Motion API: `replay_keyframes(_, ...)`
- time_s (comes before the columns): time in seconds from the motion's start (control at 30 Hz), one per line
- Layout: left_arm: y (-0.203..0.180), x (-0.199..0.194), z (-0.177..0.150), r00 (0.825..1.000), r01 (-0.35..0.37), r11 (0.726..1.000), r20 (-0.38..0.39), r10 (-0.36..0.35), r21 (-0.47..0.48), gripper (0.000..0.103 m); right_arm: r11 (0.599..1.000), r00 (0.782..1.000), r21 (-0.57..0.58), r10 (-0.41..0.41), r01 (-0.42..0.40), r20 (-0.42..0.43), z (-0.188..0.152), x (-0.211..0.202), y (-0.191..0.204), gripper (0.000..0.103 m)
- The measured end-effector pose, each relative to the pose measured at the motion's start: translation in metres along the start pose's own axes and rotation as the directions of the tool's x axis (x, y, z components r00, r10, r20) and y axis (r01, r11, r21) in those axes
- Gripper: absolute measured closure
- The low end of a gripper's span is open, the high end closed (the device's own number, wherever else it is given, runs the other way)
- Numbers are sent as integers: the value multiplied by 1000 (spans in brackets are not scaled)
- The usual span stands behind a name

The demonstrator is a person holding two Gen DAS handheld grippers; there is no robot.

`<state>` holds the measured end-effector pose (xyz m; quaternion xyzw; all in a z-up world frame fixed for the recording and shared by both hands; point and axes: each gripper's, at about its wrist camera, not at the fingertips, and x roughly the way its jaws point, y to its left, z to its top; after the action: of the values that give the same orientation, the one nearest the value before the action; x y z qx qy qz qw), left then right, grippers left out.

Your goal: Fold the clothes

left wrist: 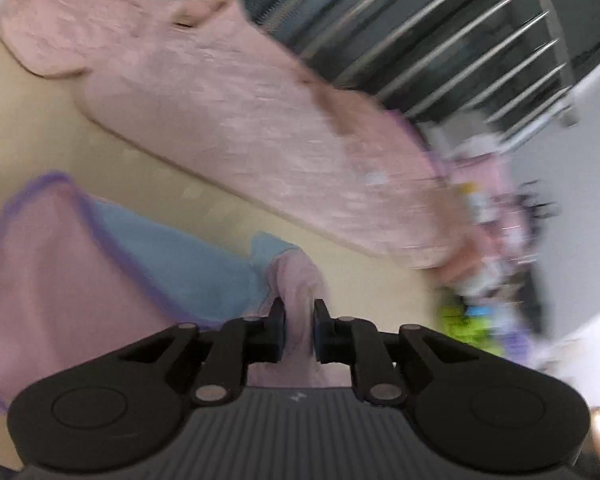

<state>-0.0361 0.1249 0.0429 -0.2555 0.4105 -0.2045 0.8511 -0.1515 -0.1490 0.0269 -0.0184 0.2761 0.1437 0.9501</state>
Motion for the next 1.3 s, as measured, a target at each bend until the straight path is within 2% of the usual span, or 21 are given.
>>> replay_keyframes(0.03,6,5,-1,999,-41,999,-10,41,2,68,1000,1000,-3,4,-4,-6,-1,1,0,49)
replay_keyframes(0.1,18,13,-2,993,-114,993,-23,115,8,47,1000,1000,-14,25,-26,-19,0,5,1,49)
replay_keyframes(0.2,26,-3,-6,994,-107,994,24,107,12,33,994,994,-45,102,-103,-35,11,20,2,49)
replay_keyframes(0.27,27,-22,-8,989,-140,990,52,139,19,26,986,987,-65,152,-155,-47,18,30,3,49)
replay_keyframes(0.33,26,-42,-12,978,-191,981,84,189,20,21,975,978,-84,201,-206,-61,26,40,4,42)
replay_keyframes(0.43,19,-63,-20,958,-259,966,122,258,-12,21,953,958,-111,274,-282,-82,36,56,6,43)
replay_keyframes(0.53,10,-61,-29,956,-253,965,137,260,-64,21,924,933,-136,344,-356,-106,47,71,7,44)
replay_keyframes(0.57,6,-59,-32,945,-281,957,152,288,-67,21,913,923,-144,367,-381,-114,51,76,8,44)
replay_keyframes(0.67,-4,-59,-39,879,-415,907,228,419,-66,21,882,932,-303,349,-362,-96,30,71,26,44)
replay_keyframes(0.7,-5,-59,-41,868,-432,898,233,438,-81,21,866,937,-361,339,-347,-86,22,68,34,43)
replay_keyframes(0.77,-1,-61,-46,859,-444,886,218,463,-134,21,823,945,-474,321,-312,-65,5,63,48,43)
replay_keyframes(0.8,1,-63,-48,854,-450,878,208,477,-166,20,813,944,-490,322,-314,-71,4,61,51,43)
replay_keyframes(0.87,6,-67,-55,831,-476,847,193,522,-238,19,829,928,-426,364,-361,-79,24,59,42,43)
replay_keyframes(0.9,8,-69,-57,823,-486,834,186,537,-261,18,837,918,-388,389,-387,-77,35,58,37,40)
replay_keyframes(0.93,10,-68,-58,821,-493,830,175,543,-258,17,843,912,-355,402,-405,-87,46,63,31,34)
replay_keyframes(1.03,10,-60,-60,808,-536,812,140,573,-229,17,857,898,-268,416,-440,-145,78,89,9,30)
replay_keyframes(1.1,6,-56,-60,801,-550,811,147,580,-200,17,858,884,-238,401,-455,-242,85,115,0,31)
replay_keyframes(1.2,4,-49,-59,816,-533,829,158,556,-169,22,861,869,-222,378,-457,-320,80,139,-10,32)
replay_keyframes(1.23,3,-46,-60,813,-537,830,168,557,-150,27,862,865,-216,378,-459,-330,77,141,-14,37)
replay_keyframes(1.27,2,-44,-60,811,-542,830,179,557,-131,29,869,871,-215,366,-446,-328,73,140,-17,43)
replay_keyframes(1.3,0,-42,-61,807,-549,829,188,559,-110,32,881,883,-217,340,-420,-325,70,139,-19,57)
